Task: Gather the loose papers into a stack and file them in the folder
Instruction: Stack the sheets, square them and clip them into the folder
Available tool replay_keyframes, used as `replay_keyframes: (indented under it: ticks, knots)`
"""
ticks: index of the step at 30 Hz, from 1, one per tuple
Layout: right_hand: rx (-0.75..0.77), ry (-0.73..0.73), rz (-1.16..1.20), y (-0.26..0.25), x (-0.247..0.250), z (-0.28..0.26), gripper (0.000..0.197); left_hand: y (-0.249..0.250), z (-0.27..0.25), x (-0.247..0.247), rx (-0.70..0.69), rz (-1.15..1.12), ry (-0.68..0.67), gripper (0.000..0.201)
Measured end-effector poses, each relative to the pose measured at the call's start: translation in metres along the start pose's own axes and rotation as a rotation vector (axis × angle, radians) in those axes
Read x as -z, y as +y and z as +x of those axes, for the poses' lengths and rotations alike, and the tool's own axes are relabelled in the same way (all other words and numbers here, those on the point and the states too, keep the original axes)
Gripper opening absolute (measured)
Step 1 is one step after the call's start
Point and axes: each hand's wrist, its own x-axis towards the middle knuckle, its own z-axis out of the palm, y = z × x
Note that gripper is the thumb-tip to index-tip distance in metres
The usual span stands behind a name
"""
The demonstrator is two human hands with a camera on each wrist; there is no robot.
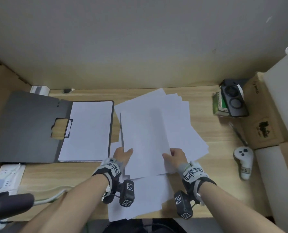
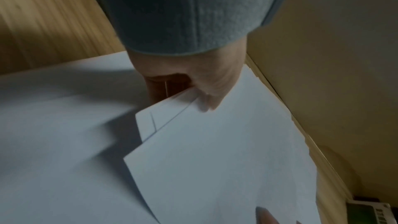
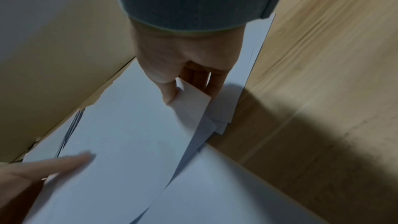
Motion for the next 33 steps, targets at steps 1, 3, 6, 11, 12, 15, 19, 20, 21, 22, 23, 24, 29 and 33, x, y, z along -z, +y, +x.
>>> replay_keyframes:
  ticks: [1, 3, 6, 11, 12, 15, 19, 20, 21, 22, 23, 24, 29, 33]
  knots:
    - [-0.011, 0.000, -0.019, 0.000, 0.000, 0.000, 0.029, -0.002, -0.002, 0.000, -0.024, 0.021, -0.015, 0.040]
    - [-0.018, 0.059, -0.022, 0.002, 0.007, 0.003, 0.031, -0.005, -0.002, 0.001, -0.026, 0.041, 0.007, 0.019]
    - [0.004, 0.241, -0.026, 0.008, 0.029, 0.009, 0.007, -0.008, 0.002, 0.006, -0.035, 0.031, 0.018, 0.020]
    - [-0.072, 0.470, -0.256, 0.026, 0.068, 0.020, 0.065, -0.014, 0.002, 0.005, -0.035, 0.056, 0.070, 0.021]
    - [-0.102, 0.470, -0.292, 0.029, 0.072, 0.020, 0.072, -0.015, 0.000, 0.004, -0.041, 0.053, 0.080, 0.024]
    - [-0.134, 0.442, -0.353, 0.033, 0.077, 0.018, 0.080, -0.015, -0.002, 0.004, -0.048, 0.063, 0.091, 0.031]
    - [-0.196, 0.335, -0.277, 0.038, 0.078, 0.009, 0.051, -0.013, -0.002, 0.002, -0.062, 0.081, 0.086, 0.011]
    - [-0.173, 0.313, -0.305, 0.039, 0.077, 0.007, 0.038, -0.013, -0.001, 0.001, -0.066, 0.091, 0.092, 0.012]
    - [-0.147, 0.305, -0.308, 0.042, 0.075, 0.005, 0.029, -0.014, 0.001, 0.001, -0.068, 0.113, 0.096, 0.016]
    - [-0.130, 0.316, -0.273, 0.045, 0.074, 0.005, 0.025, -0.012, 0.001, 0.001, -0.064, 0.125, 0.096, 0.014]
    - [-0.116, 0.336, -0.210, 0.048, 0.073, 0.003, 0.024, -0.010, 0.000, 0.001, -0.066, 0.146, 0.092, 0.008]
    - [-0.110, 0.365, -0.141, 0.049, 0.075, 0.001, 0.025, -0.006, -0.004, 0.002, -0.071, 0.160, 0.085, 0.007]
    - [-0.128, 0.569, 0.040, 0.039, 0.108, -0.008, 0.023, 0.014, -0.009, 0.013, -0.108, 0.254, 0.097, 0.018]
    - [-0.143, 0.677, 0.123, 0.021, 0.130, -0.007, 0.019, 0.025, -0.014, 0.023, -0.108, 0.328, 0.145, 0.036]
